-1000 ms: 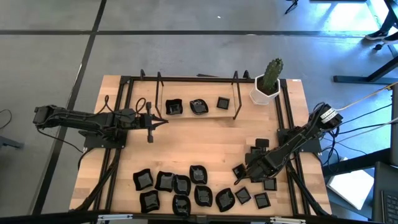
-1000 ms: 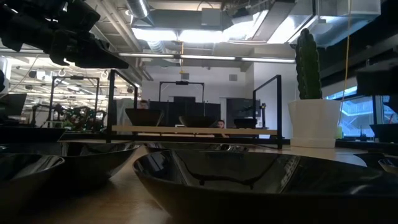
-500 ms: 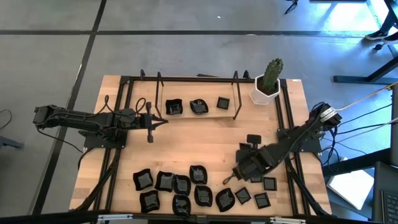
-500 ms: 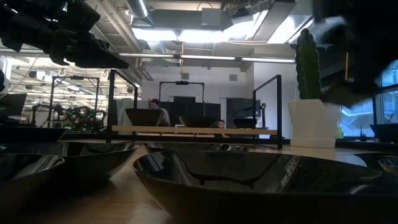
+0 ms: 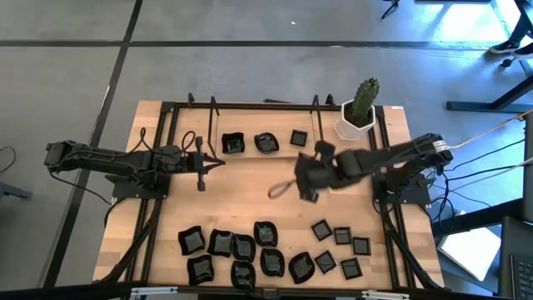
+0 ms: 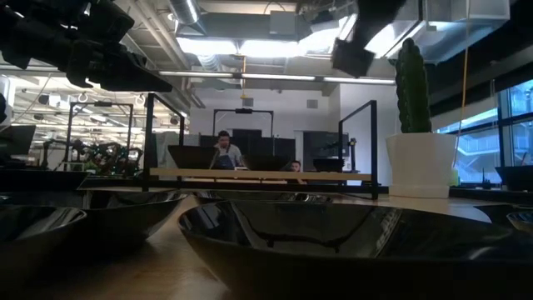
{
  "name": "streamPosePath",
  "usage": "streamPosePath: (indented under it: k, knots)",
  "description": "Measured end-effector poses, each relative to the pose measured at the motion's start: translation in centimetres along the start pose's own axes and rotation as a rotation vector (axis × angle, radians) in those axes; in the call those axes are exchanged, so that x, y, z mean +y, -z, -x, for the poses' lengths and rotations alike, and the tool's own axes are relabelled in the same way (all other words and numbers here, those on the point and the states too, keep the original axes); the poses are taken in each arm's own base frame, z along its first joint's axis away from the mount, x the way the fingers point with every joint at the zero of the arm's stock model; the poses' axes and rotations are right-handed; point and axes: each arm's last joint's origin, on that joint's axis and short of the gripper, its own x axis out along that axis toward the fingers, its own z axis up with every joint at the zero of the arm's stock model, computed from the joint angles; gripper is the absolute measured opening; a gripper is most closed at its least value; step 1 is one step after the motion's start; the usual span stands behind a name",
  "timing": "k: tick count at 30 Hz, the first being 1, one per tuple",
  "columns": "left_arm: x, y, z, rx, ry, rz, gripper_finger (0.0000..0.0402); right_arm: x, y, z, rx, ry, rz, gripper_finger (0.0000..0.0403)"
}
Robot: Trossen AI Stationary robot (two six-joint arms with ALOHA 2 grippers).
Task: Pick & Place Mini shaped plates
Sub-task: Stack the black square plate on top of the black square plate on the shelf
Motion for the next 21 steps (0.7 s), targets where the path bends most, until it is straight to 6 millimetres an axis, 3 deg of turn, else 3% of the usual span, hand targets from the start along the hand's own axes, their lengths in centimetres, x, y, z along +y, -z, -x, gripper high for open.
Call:
streamPosePath:
  k: [6,12,15,21]
  knots:
    - [0.0,0.0,0.0,0.000,0.000,-0.010,0.0008,-4.2,-2.0,-2.1,0.000,0.028,-0.004,0.0006]
    - [0.0,0.0,0.0,0.000,0.000,-0.001,0.0004,-7.0,-3.5,-3.6,-0.049,-0.018,-0.057,0.0006]
    - [0.0,0.0,0.0,0.000,0.000,0.000,0.0004,-7.7,-3.8,-4.8,-0.032,-0.001,-0.077,0.0006]
    - [0.0,0.0,0.0,0.000,0.000,-0.006,0.0007,-7.8,-3.9,-8.9,0.096,0.034,-0.055,0.0006]
